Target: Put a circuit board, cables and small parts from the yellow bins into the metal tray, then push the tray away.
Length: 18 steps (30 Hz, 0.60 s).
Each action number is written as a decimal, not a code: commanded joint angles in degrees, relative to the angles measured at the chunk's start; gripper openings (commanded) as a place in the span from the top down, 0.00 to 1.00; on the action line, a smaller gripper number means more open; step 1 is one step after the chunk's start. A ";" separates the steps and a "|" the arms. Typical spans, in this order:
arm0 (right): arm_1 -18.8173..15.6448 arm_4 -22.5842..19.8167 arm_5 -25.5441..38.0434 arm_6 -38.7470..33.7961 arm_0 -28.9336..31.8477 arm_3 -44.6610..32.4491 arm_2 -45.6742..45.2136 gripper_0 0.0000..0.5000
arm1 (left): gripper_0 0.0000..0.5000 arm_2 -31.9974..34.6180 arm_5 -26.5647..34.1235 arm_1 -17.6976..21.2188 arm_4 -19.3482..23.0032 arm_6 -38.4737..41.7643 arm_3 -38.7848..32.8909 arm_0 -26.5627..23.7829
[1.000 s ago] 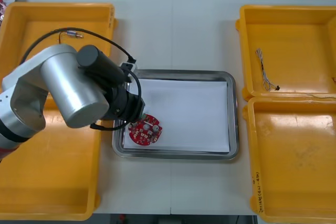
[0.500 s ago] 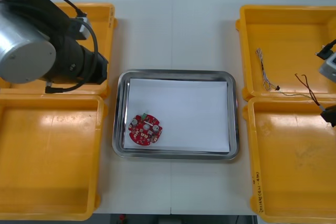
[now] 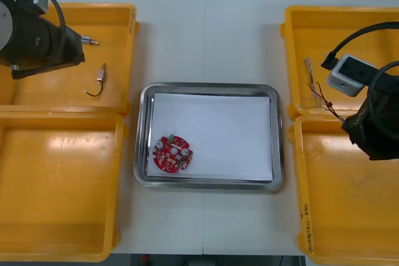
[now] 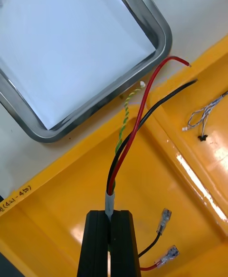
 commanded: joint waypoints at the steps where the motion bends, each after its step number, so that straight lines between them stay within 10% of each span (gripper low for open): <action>1: 2.27 2.22 0.18 1.86 -7.19 0.90 7.19 1.00 | 0.00 2.05 -4.81 2.06 -2.74 -2.15 3.48 -2.06; 18: 15.28 11.71 0.18 6.17 -18.18 5.91 24.94 1.00 | 0.00 -0.67 -17.55 -0.58 -8.46 -4.09 21.59 -10.05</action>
